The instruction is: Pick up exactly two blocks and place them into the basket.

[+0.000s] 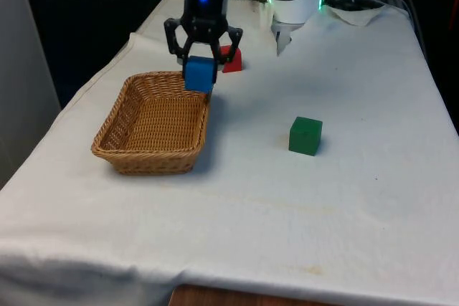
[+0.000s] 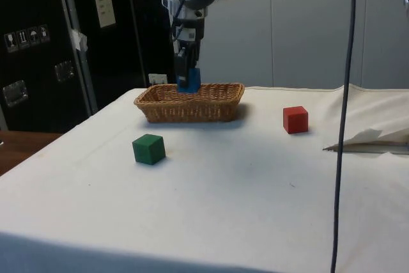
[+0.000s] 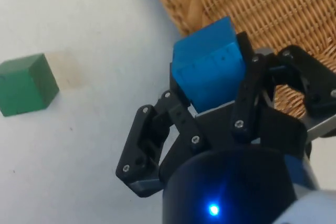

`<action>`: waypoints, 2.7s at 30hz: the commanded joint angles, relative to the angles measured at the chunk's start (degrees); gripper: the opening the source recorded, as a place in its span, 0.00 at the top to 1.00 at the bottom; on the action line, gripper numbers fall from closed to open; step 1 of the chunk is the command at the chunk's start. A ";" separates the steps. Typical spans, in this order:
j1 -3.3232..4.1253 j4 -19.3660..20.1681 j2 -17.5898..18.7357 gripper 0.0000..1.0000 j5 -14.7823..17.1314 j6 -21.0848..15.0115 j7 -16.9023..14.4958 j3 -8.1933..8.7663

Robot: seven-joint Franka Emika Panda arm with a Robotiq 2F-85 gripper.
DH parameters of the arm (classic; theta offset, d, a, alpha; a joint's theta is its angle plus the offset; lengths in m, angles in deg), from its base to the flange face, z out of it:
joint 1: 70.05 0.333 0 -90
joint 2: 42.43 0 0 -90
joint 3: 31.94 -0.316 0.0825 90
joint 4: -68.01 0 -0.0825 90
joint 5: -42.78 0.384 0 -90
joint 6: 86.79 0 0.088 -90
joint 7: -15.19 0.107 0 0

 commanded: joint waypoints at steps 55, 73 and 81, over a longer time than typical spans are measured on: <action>-3.09 -23.84 22.46 0.00 23.38 5.56 -15.81 3.09; -1.15 -17.93 14.44 0.00 20.63 5.96 -17.82 4.70; 0.74 -11.40 6.19 0.00 16.10 6.13 -16.90 6.25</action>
